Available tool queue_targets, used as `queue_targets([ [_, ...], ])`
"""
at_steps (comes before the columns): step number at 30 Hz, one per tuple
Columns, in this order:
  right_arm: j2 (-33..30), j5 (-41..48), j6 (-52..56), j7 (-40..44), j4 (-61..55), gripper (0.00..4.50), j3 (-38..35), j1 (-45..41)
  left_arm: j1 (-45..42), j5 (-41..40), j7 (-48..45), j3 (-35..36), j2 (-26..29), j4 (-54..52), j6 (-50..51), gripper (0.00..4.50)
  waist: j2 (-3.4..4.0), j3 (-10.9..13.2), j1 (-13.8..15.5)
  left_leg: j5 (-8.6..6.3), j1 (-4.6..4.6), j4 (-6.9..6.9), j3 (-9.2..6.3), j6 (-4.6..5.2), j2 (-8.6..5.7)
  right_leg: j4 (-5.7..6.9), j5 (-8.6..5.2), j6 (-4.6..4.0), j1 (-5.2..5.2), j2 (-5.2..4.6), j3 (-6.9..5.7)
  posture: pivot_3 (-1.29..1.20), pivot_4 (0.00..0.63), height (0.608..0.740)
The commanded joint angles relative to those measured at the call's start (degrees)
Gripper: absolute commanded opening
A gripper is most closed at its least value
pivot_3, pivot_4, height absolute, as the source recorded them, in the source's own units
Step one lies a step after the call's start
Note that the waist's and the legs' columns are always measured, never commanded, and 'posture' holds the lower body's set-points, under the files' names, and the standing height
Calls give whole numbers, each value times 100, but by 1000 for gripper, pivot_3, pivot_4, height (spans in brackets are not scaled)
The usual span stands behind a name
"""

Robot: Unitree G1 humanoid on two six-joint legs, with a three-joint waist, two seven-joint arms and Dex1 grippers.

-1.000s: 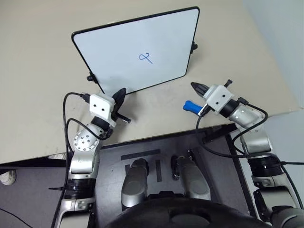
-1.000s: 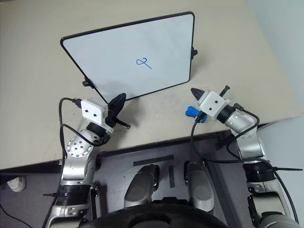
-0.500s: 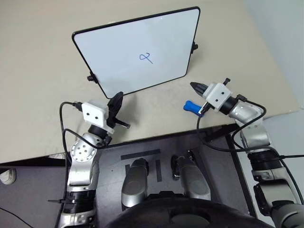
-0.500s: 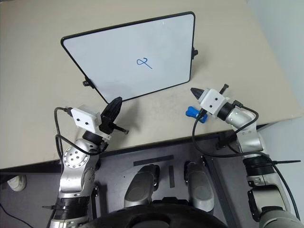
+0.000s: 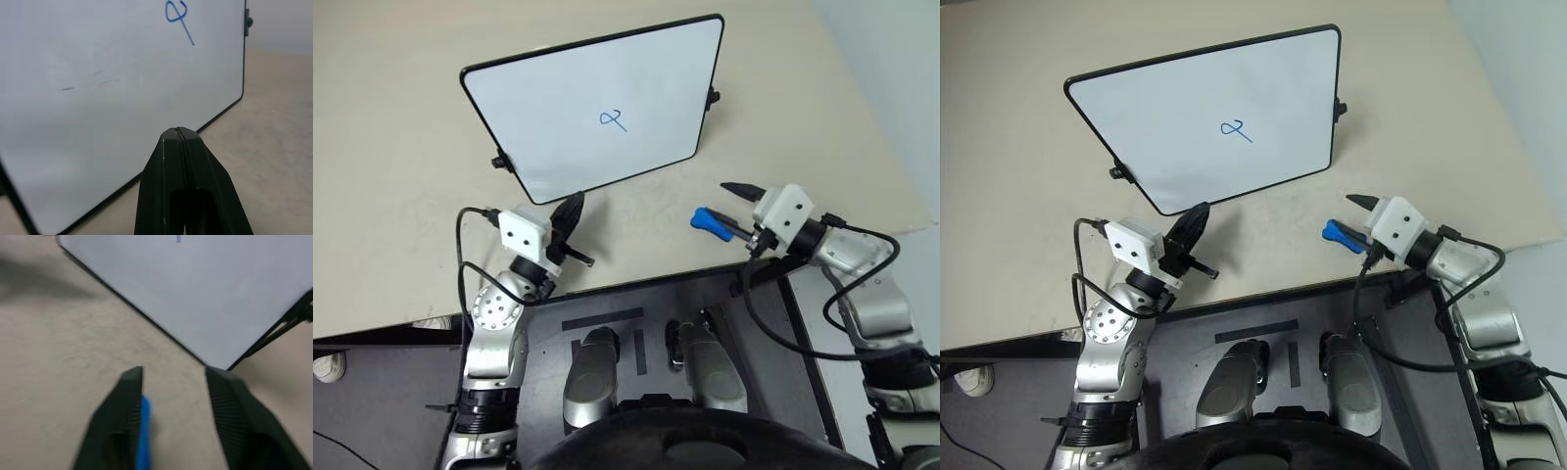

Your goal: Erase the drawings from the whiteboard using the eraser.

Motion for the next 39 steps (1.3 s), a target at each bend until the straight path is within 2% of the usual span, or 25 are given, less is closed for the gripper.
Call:
queue_targets([
  [1,-118,202,264,149,-380,2129,-51,96,136,-150,-119,-96,-77,-262,-247,0,0,0,-4,0,0,0,0,0,-1,0,-1,1,0,0,0,0,150,740],
  [14,95,-86,67,214,568,2129,426,-188,105,-109,55,-59,-174,-343,-348,0,0,0,0,2,15,2,-3,2,-3,2,-2,3,14,1,2,0,150,740],
  [22,171,-221,-159,201,1135,2129,462,-265,42,-72,60,-97,-196,-278,-379,0,-1,0,2,2,15,2,-5,2,-2,3,-1,1,14,0,2,0,150,740],
  [25,173,-253,-210,159,1154,1569,458,-242,11,-66,51,-98,-198,-227,-405,0,-1,0,2,2,17,2,-5,2,-2,3,0,0,15,0,2,0,150,740],
  [30,167,-355,-335,48,1177,31,400,-343,-89,-50,35,-127,-216,-124,-447,0,-2,-1,2,2,21,2,-5,2,-2,3,0,0,20,0,2,0,150,740],
  [35,275,-348,-511,21,831,31,348,-767,-168,-65,-9,-92,-175,17,-525,0,-1,0,-4,2,22,3,-4,2,-2,4,4,-5,19,0,2,0,150,740],
  [39,597,-465,-1011,31,815,31,562,-1568,-271,-74,-37,-22,-113,171,-590,0,0,0,-51,2,24,3,-2,2,2,5,22,-34,12,3,2,0,150,740],
])
